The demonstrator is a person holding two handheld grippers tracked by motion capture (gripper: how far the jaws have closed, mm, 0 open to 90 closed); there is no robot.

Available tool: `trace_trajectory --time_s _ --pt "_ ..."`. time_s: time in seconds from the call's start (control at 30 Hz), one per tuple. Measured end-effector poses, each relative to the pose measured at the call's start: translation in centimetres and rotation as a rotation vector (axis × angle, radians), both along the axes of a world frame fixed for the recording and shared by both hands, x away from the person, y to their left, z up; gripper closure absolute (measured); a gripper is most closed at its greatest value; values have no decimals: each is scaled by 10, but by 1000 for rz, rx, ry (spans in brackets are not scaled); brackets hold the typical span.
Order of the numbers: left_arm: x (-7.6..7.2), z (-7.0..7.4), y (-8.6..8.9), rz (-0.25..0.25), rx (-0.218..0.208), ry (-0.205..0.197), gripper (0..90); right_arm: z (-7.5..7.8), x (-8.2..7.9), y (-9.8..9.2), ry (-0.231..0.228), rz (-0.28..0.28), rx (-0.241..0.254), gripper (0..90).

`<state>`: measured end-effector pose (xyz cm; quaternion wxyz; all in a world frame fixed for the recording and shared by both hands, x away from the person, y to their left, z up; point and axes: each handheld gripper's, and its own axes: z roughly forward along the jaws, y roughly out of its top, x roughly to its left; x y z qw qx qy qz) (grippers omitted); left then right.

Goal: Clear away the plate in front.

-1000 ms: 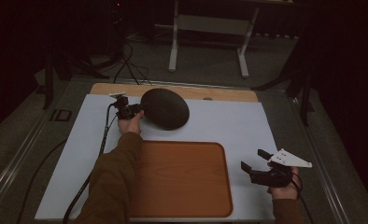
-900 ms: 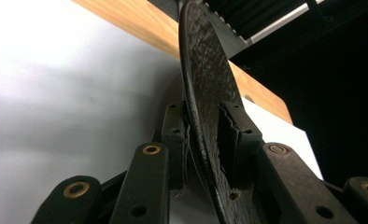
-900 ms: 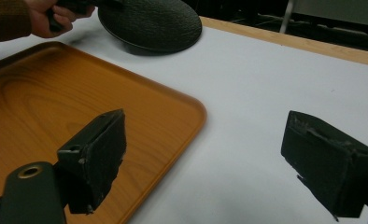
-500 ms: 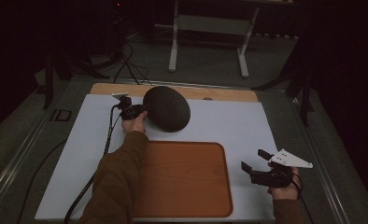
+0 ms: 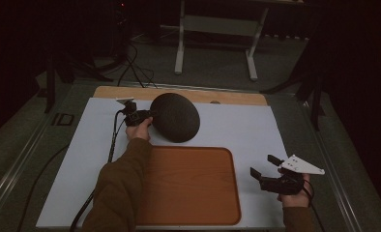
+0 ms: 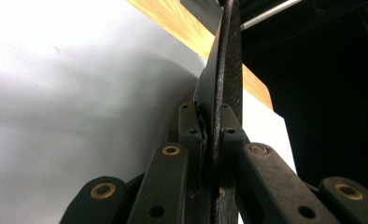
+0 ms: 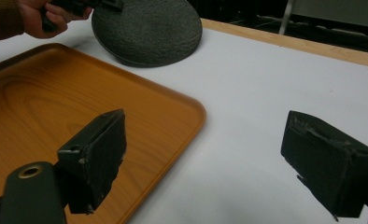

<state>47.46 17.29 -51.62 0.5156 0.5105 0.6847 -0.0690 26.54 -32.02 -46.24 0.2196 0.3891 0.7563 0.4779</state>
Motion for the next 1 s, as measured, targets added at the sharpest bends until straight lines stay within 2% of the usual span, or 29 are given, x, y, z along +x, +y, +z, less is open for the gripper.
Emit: trace_trajectory --time_s 0.17,0.2,0.23,0.3,0.4,0.6,0.73,1.0 --pt "-3 1 -1 -8 -13 3 858 0 0 -1 0 -2 3 140" --pt "-4 3 -1 -16 -38 -11 858 0 0 -1 -4 -4 5 139" --pt "-4 3 -1 -16 -38 -11 858 0 0 -1 -4 -4 5 139" --pt "-7 6 0 -11 -77 -13 858 0 0 -2 -3 -5 6 140" --pt "-11 10 0 1 -97 0 858 1 0 -2 -4 -4 8 140" --pt "-19 18 4 -9 -115 -22 858 1 0 -2 -4 -7 13 139" --pt "-27 24 9 3 -168 -30 858 1 0 -1 -5 -6 12 140" --pt "-39 30 15 2 -196 -47 858 1 0 -2 -5 -11 12 139"
